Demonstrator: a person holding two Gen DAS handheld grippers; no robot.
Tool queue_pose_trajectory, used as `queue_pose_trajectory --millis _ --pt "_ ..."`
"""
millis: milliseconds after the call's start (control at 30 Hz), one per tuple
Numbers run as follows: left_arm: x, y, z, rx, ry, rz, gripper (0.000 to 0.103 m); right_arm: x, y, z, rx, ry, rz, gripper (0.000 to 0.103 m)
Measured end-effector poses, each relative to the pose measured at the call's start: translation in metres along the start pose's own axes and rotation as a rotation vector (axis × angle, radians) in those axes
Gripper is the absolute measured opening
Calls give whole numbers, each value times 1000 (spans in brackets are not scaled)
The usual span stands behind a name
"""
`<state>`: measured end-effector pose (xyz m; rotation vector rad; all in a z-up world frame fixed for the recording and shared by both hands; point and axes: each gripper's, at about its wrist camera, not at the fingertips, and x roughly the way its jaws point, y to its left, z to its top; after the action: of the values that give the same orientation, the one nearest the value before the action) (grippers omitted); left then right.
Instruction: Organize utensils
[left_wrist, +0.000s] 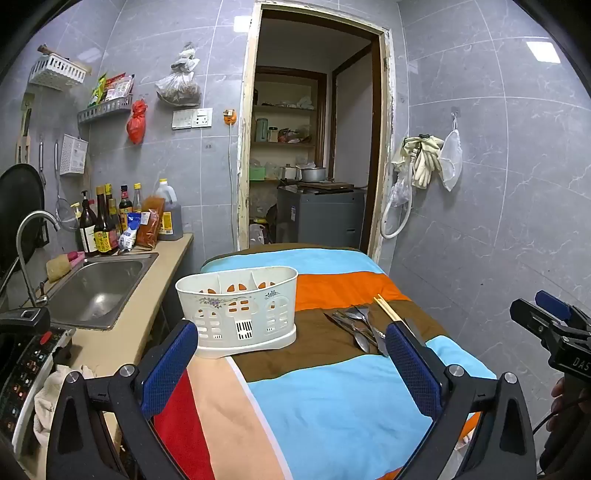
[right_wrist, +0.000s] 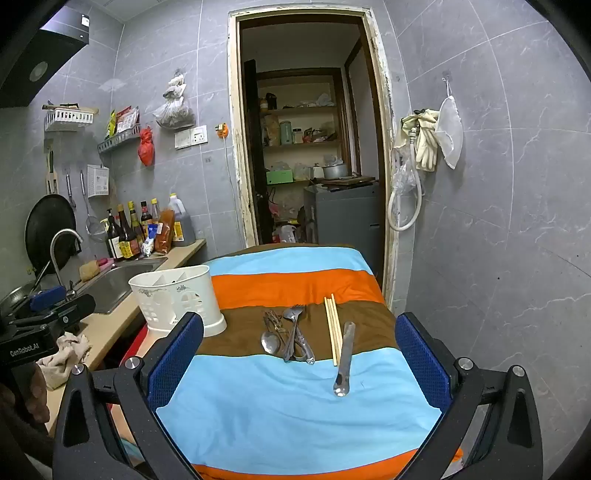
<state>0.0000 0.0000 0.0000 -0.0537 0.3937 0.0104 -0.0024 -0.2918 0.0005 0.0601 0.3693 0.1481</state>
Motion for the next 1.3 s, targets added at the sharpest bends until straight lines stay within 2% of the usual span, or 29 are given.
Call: queue_pose_trajectory --millis 1300 --pt "0 0 0 -4 2 -2 102 6 6 3 -3 2 0 102"
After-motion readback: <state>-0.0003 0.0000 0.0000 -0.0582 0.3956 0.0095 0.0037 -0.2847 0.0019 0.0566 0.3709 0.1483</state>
